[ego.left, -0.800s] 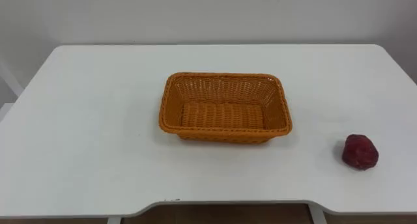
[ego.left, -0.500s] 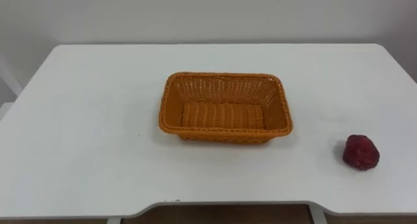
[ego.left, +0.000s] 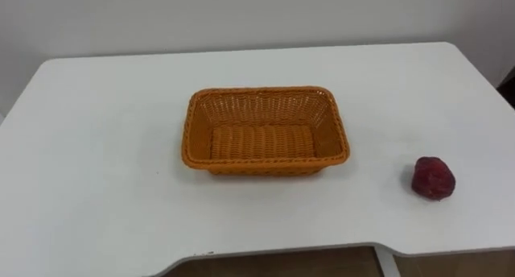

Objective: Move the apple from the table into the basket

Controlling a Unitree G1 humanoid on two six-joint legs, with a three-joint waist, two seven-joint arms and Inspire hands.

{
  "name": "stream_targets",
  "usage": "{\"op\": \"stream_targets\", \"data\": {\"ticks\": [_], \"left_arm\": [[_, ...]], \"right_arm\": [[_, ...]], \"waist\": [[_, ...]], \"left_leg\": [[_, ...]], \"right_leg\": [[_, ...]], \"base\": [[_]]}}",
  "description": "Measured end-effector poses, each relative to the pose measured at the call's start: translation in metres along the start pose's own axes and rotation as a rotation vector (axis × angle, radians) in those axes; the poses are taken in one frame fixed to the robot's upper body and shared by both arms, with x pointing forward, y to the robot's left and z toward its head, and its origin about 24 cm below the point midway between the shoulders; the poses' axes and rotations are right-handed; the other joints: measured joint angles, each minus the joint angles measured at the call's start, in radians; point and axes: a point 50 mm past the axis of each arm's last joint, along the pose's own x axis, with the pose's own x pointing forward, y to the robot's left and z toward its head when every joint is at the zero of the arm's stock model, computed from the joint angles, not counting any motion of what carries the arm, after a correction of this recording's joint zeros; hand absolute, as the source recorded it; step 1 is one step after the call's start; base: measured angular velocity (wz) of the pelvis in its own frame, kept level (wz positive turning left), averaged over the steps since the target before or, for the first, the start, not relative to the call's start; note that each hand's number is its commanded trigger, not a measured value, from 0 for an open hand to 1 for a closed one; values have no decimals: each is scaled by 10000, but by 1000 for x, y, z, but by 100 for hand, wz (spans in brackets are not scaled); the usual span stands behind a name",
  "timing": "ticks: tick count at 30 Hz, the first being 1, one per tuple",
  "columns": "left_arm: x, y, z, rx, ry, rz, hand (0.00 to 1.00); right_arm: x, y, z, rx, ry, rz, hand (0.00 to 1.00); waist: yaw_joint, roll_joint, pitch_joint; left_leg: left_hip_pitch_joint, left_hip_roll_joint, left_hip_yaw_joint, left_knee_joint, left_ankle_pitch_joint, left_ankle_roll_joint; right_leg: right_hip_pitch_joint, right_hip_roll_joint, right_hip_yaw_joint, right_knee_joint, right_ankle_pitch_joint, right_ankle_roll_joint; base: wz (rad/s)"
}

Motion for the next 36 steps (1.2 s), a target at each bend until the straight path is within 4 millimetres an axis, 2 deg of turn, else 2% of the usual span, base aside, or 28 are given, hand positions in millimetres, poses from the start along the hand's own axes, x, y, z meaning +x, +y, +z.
{"op": "stream_targets", "data": {"ticks": [5,8,12,15,20,23,27,29,36], "left_arm": [[0,8,-1,-284,-300,637,0],[0,10,1,-476,-408,686,0],[0,11,1,-442,-484,680,0],[0,11,0,-403,-466,680,0],[0,8,0,35,-578,616,0],[0,6,1,253,-638,632,0],[-1,5,-1,584,-630,554,0],[-1,5,1,642,-729,544,0],[-1,-2,8,759,-1062,119,0]], "right_arm": [[-10,18,51,1377,-2239,-576,0],[-18,22,63,1651,-2843,-1191,0],[-30,28,79,2255,-3488,-1915,0],[-47,35,101,2045,-5128,-2362,0],[-96,51,145,2557,-9287,-1999,0],[-113,55,153,2664,-10730,-2090,0],[-125,59,155,2186,-11991,-2214,0],[-133,66,155,1890,-12654,-1803,0],[-140,97,138,-63,-12742,871,0]], "waist": [[7,-44,-26],[41,-80,-35],[50,-9,-21],[26,-6,-17],[88,-43,-24],[125,-36,-56],[238,19,-79],[322,55,-79],[372,-10,-50]], "left_leg": [[7,-3,31,8,1,0],[-121,3,32,72,2,0],[-309,-7,61,59,3,1],[-373,-15,72,68,4,3],[-414,-12,27,192,5,4],[-430,0,-30,190,5,4],[-478,0,-37,189,5,4],[-473,2,-15,198,6,3],[-439,12,27,207,6,3]], "right_leg": [[-6,24,108,-25,3,4],[-51,22,109,18,4,3],[-366,11,188,179,4,2],[-501,-6,218,317,4,2],[-517,-5,192,269,9,1],[-490,3,112,175,30,-11],[-511,11,129,250,46,-10],[-509,2,129,301,45,-10],[-475,2,152,307,46,-12]], "base": [[-4],[-2],[-7],[-3],[4],[6],[0],[0],[-1]]}}
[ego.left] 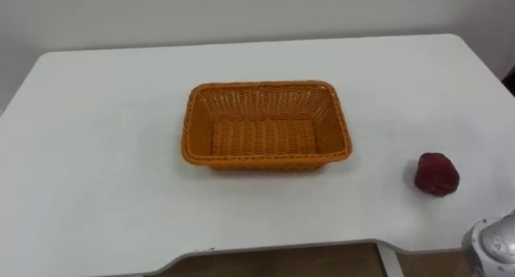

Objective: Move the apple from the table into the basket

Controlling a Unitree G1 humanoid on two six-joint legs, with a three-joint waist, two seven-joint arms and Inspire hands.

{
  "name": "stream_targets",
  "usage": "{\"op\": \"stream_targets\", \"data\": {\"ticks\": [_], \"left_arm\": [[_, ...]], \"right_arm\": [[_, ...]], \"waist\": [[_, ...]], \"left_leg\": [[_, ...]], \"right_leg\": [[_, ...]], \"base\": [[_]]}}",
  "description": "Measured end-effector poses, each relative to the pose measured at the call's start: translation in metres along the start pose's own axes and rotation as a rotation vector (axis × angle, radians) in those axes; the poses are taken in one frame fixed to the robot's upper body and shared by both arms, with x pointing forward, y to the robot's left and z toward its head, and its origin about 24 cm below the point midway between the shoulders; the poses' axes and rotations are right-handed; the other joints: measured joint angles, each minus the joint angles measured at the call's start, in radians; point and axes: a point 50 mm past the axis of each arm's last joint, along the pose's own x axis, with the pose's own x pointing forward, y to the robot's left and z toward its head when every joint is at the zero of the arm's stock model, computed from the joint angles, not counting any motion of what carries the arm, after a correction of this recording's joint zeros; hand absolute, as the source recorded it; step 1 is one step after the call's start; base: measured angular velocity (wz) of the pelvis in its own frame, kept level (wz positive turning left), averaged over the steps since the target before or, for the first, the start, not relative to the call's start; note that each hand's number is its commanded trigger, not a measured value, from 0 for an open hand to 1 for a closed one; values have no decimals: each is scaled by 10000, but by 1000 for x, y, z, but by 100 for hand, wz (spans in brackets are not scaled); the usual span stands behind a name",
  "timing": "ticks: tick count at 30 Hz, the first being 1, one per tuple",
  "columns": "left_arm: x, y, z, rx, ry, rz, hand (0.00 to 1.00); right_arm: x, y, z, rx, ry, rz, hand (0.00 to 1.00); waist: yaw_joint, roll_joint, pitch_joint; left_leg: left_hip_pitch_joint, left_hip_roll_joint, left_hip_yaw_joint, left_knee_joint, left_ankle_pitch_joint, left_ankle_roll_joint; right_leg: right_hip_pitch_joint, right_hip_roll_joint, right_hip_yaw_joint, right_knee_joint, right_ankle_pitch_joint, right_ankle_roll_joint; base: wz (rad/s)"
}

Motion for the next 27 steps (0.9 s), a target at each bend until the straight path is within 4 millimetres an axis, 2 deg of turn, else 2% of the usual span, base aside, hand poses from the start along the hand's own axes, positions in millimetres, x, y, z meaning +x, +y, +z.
{"op": "stream_targets", "data": {"ticks": [5,11,15,20,27], "left_arm": [[1,1,3,-32,-11,-60,0],[1,1,1,-16,25,-194,0],[1,1,-1,-4,72,-228,0],[2,3,10,-51,-363,-267,0],[2,4,11,34,-444,-248,0]], "right_arm": [[-17,22,-9,-184,645,2561,0],[-26,29,-23,-863,1095,4460,0],[-29,31,-29,-1067,1331,5123,0],[-35,33,-35,-1287,1544,5835,0],[-42,29,-42,-1612,1719,6043,0]], "waist": [[168,-76,37],[255,-86,36],[251,-134,39],[253,-139,31],[262,-161,1]], "left_leg": [[58,1,-3,-13,0,0],[74,-5,-26,-110,1,0],[77,-5,-41,-111,0,0],[118,-2,-52,-132,1,-1],[125,5,-51,-134,1,-2]], "right_leg": [[65,-8,-23,-10,3,-6],[90,3,-51,-100,4,-3],[140,10,-74,-192,7,2],[227,22,-95,-358,19,11],[268,25,-114,-369,24,12]], "base": [[0],[0],[1],[0],[0]]}}
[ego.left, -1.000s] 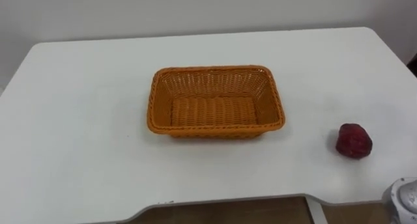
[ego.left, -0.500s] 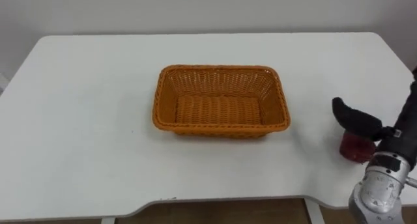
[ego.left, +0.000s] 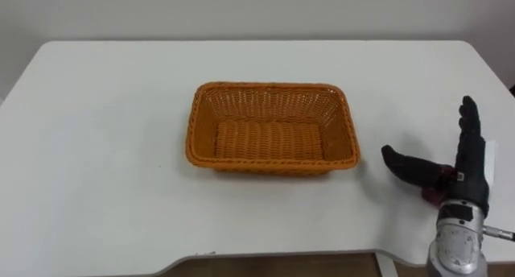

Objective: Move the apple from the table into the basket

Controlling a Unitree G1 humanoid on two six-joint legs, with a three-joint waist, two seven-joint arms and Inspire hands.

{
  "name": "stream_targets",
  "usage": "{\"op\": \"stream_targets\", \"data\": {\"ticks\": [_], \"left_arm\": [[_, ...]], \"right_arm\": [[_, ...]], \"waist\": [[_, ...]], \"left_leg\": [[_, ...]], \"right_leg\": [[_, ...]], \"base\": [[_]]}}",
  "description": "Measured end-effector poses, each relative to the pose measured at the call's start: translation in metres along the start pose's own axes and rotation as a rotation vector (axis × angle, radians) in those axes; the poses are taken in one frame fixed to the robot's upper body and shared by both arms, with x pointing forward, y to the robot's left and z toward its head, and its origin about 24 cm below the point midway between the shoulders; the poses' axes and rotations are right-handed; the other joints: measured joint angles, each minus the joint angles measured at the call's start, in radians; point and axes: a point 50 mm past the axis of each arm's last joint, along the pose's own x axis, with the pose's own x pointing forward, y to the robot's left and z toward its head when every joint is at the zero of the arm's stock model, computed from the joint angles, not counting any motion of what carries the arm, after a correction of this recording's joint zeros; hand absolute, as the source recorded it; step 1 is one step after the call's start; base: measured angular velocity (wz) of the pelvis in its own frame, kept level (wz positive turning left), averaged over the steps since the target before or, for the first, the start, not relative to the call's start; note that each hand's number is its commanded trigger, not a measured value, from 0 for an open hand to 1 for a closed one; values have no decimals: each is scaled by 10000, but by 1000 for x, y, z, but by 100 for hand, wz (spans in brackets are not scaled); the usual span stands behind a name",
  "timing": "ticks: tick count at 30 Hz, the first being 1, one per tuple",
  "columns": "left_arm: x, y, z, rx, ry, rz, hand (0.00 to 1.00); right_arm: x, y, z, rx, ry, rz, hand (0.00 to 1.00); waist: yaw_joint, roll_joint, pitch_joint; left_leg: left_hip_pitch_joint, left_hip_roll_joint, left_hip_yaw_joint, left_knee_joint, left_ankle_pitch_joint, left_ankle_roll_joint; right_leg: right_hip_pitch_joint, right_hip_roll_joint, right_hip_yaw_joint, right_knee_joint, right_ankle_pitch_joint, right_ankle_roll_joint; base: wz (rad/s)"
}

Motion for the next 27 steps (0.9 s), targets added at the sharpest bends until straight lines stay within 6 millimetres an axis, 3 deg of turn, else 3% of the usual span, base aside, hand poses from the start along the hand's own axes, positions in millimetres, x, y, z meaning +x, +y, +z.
{"op": "stream_targets", "data": {"ticks": [8,15,20,27], "left_arm": [[0,5,-6,243,250,90,0],[-1,6,-12,296,545,-19,0],[-1,5,-13,296,575,-173,0],[-1,5,-12,277,557,-293,0]], "right_arm": [[-1,-2,-12,-201,533,-105,0],[0,-5,-14,-155,655,-234,0],[3,-13,-14,-146,662,-639,0],[4,-15,-11,-127,529,-801,0]], "waist": [[-8,-143,-91],[-106,-110,-57],[-102,-33,26],[-116,-38,15]], "left_leg": [[26,8,-29,25,0,0],[5,11,-30,48,-4,5],[-30,19,-24,26,-7,6],[-67,10,18,16,-7,6]], "right_leg": [[79,-1,-72,4,48,-8],[75,-11,-71,53,107,-7],[32,-4,-72,61,112,-14],[-62,-8,-72,45,110,-11]], "base": [[1],[0],[0],[0]]}}
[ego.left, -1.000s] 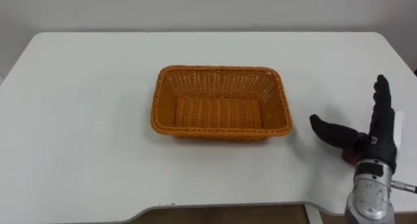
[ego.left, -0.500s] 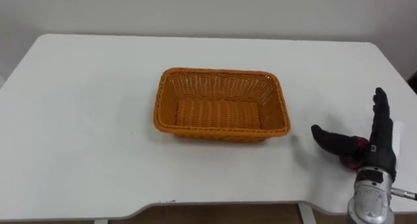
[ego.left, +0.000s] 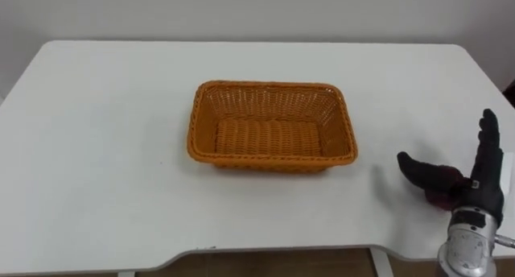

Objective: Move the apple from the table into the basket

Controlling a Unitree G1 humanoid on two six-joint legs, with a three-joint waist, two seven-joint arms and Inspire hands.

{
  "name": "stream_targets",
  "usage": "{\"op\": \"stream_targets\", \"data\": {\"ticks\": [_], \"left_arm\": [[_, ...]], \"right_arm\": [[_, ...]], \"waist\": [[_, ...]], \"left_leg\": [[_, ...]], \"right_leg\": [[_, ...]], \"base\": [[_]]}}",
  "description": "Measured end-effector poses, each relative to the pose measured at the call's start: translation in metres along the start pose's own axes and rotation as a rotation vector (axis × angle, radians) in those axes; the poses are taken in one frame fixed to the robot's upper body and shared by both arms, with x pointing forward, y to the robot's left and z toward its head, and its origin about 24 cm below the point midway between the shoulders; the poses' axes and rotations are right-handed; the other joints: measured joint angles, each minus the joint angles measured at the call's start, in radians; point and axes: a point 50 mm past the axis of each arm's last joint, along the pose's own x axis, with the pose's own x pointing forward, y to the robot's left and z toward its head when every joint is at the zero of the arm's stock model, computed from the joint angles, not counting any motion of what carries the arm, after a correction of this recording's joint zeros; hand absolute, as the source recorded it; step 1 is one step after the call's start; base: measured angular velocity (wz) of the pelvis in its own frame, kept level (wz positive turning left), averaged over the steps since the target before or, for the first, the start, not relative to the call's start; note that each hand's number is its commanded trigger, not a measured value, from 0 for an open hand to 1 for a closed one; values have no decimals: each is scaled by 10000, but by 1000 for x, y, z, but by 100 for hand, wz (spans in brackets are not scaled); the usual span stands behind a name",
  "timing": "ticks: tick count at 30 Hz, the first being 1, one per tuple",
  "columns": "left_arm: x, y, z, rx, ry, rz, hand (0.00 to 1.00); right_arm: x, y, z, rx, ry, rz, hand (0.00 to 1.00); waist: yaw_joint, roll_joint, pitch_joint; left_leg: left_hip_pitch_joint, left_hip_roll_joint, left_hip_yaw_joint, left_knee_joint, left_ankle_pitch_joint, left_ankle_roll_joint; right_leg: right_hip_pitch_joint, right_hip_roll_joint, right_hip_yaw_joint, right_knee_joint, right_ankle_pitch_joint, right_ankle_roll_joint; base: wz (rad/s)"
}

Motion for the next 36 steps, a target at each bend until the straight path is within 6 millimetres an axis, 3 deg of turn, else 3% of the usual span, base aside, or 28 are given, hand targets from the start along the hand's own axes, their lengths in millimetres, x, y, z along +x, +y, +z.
{"op": "stream_targets", "data": {"ticks": [18,36], "left_arm": [[0,0,-1,0,30,-81,0],[0,0,-1,26,85,14,0]], "right_arm": [[1,-2,0,-233,-97,40,0],[-12,-5,-27,-1432,712,647,0]], "waist": [[-13,31,-24],[-109,48,-31]], "left_leg": [[-18,-2,45,19,2,2],[29,2,-38,20,3,0]], "right_leg": [[-44,-25,-52,17,-2,5],[64,-24,-115,-46,-2,6]], "base": [[0],[0]]}}
